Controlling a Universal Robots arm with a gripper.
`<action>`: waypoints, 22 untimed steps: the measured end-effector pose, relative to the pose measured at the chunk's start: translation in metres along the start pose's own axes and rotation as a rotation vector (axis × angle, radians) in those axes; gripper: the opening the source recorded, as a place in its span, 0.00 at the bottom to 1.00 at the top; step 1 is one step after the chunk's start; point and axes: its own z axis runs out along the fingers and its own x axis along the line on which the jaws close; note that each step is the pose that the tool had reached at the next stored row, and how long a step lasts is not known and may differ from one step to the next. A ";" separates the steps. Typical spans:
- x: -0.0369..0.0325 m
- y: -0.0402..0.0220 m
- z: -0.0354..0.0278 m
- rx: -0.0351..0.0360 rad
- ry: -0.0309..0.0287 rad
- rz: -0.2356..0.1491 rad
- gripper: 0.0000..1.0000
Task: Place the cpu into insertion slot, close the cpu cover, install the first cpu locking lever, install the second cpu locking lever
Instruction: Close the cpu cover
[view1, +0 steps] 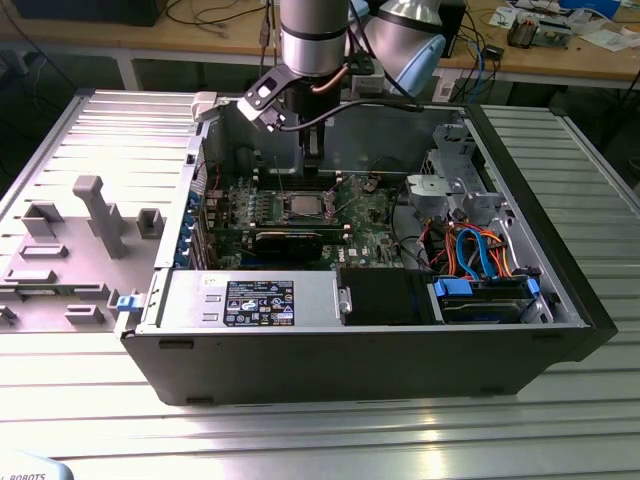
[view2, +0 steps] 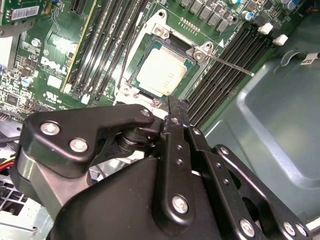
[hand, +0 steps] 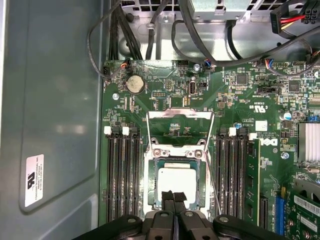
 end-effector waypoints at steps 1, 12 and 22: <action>0.0001 0.0001 -0.0008 -0.0001 0.0001 0.000 0.11; 0.0007 0.0006 -0.0138 -0.0001 0.0001 0.000 0.11; 0.0005 0.0133 -0.0136 -0.0001 0.0001 0.000 0.11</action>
